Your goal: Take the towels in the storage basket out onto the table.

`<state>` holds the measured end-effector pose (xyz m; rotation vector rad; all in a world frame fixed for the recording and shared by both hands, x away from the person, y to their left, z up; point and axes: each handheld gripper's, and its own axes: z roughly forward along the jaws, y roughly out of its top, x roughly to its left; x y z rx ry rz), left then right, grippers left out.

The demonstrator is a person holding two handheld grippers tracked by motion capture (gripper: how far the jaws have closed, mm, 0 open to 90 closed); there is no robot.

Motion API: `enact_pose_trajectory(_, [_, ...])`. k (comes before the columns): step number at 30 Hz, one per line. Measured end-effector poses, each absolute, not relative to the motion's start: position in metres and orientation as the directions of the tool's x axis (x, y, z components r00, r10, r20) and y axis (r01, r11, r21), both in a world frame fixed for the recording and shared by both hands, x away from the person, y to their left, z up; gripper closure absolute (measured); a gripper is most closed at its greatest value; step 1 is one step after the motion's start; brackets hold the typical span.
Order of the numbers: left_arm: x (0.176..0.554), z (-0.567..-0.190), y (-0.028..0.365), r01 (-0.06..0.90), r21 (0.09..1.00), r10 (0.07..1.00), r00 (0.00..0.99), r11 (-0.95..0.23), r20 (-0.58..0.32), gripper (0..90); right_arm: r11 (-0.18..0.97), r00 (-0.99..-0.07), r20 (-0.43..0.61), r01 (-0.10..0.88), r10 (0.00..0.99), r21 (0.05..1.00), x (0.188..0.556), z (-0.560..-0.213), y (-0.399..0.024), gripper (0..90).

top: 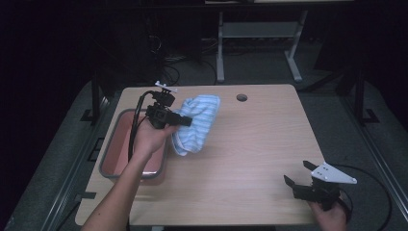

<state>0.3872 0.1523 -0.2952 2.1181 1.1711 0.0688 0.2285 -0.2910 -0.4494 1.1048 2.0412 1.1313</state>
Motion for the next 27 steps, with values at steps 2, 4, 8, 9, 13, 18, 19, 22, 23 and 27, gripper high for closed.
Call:
enact_pose_trajectory(2, [0.389, -0.298, 0.147, 0.723, 0.592, 0.754, 0.596, -0.356, -0.275, 67.9, 0.307, -0.510, -0.074, 0.390, 0.857, 0.868, 0.229, -0.449, -0.291, 14.2])
enact_pose_trajectory(4, [0.390, -0.301, 0.142, 0.724, 0.587, 0.751, 0.599, -0.362, -0.276, 67.9, 0.307, -0.510, -0.076, 0.386, 0.857, 0.870, 0.229, -0.449, -0.292, 14.2])
enact_pose_trajectory(8, [0.392, -0.305, 0.134, 0.723, 0.583, 0.747, 0.605, -0.371, -0.275, 67.9, 0.305, -0.509, -0.075, 0.387, 0.858, 0.870, 0.229, -0.449, -0.292, 14.1])
enact_pose_trajectory(9, [0.393, -0.307, 0.129, 0.724, 0.579, 0.745, 0.607, -0.376, -0.275, 67.9, 0.306, -0.509, -0.076, 0.386, 0.857, 0.870, 0.228, -0.449, -0.292, 14.2])
enact_pose_trajectory(13, [0.394, -0.312, 0.120, 0.723, 0.575, 0.740, 0.612, -0.382, -0.278, 67.9, 0.302, -0.507, -0.074, 0.386, 0.859, 0.872, 0.228, -0.448, -0.293, 14.1])
enact_pose_trajectory(18, [0.396, -0.318, 0.111, 0.725, 0.565, 0.735, 0.618, -0.394, -0.280, 67.7, 0.301, -0.508, -0.071, 0.387, 0.859, 0.871, 0.228, -0.449, -0.294, 14.2])
enact_pose_trajectory(19, [0.396, -0.320, 0.109, 0.725, 0.567, 0.736, 0.616, -0.389, -0.282, 67.7, 0.301, -0.508, -0.071, 0.387, 0.858, 0.872, 0.228, -0.449, -0.293, 14.2])
enact_pose_trajectory(22, [0.397, -0.323, 0.104, 0.726, 0.561, 0.732, 0.619, -0.397, -0.284, 67.6, 0.302, -0.509, -0.071, 0.386, 0.858, 0.872, 0.228, -0.449, -0.293, 14.1])
enact_pose_trajectory(23, [0.397, -0.324, 0.102, 0.723, 0.560, 0.731, 0.623, -0.404, -0.277, 67.5, 0.302, -0.509, -0.072, 0.386, 0.858, 0.871, 0.228, -0.449, -0.293, 14.1])
enact_pose_trajectory(27, [0.398, -0.328, 0.096, 0.728, 0.554, 0.730, 0.621, -0.404, -0.283, 67.4, 0.305, -0.511, -0.074, 0.385, 0.857, 0.871, 0.228, -0.449, -0.292, 14.2])
